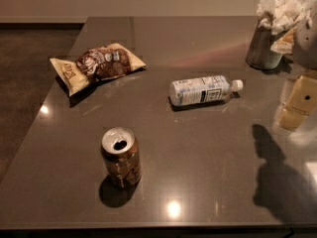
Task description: Move blue plastic bottle near brown chip bag
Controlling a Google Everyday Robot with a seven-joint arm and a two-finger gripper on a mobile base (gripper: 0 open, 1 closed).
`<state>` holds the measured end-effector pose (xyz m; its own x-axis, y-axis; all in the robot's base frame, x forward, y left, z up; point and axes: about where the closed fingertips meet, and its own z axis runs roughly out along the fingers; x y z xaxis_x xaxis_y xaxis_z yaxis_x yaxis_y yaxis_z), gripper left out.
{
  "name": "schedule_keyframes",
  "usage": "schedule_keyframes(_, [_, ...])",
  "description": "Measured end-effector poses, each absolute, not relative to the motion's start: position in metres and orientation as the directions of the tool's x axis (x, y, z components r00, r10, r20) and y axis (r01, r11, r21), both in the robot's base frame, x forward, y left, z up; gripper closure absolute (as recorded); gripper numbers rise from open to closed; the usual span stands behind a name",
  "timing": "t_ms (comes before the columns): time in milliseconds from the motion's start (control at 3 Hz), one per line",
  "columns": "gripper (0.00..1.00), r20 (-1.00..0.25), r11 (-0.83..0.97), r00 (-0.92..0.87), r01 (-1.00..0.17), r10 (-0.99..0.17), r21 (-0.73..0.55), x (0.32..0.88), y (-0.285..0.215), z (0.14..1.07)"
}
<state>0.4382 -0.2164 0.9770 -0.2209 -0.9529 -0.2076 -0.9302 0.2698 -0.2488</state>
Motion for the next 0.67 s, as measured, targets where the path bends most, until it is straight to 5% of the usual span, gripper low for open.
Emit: schedule_keyframes(667, [0.00, -0.219, 0.261, -0.210, -0.935, -0.953, -0.239, 0.455, -0.207, 0.967])
